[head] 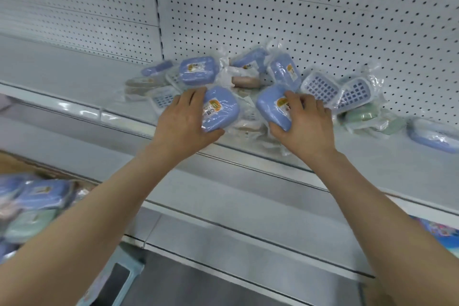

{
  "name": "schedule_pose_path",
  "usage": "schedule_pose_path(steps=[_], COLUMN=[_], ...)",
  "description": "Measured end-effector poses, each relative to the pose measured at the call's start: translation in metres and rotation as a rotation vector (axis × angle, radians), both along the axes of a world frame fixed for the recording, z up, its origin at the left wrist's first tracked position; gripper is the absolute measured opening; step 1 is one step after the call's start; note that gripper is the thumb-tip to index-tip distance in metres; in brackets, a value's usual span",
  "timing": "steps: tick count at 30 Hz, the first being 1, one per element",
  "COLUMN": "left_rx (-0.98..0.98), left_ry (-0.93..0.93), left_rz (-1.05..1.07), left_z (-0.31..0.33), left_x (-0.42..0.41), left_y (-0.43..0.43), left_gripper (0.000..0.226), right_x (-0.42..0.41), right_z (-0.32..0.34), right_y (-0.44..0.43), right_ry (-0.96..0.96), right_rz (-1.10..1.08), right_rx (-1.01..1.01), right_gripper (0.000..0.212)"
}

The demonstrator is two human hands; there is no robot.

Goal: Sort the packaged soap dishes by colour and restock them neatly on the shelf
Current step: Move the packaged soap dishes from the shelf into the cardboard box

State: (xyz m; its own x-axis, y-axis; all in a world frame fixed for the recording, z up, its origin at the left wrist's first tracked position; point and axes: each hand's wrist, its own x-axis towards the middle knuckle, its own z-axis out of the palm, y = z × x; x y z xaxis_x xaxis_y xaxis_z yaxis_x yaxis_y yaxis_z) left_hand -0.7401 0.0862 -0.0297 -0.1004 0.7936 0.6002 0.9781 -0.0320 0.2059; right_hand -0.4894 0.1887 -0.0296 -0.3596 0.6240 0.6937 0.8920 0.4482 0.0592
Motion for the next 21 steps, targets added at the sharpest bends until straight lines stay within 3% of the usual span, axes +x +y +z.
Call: schedule_pose_path(steps=[8, 21], left_rx=[-0.116, -0.345], left_ry=[-0.118, -0.261], left_rz=[0.102, 0.342], left_z=[-0.037, -0.149], left_x=[-0.145, -0.316], left_y=[-0.139, -0.280], left_gripper=[0.095, 0.092], right_x=[-0.164, -0.369], right_z=[-0.045, -0.154], right_y=[-0.119, -0.215], right_ry=[-0.007, -0.167], right_rz=[0.127, 0.324], right_rx=[0.006, -0.422], right_gripper=[0.062, 0.063])
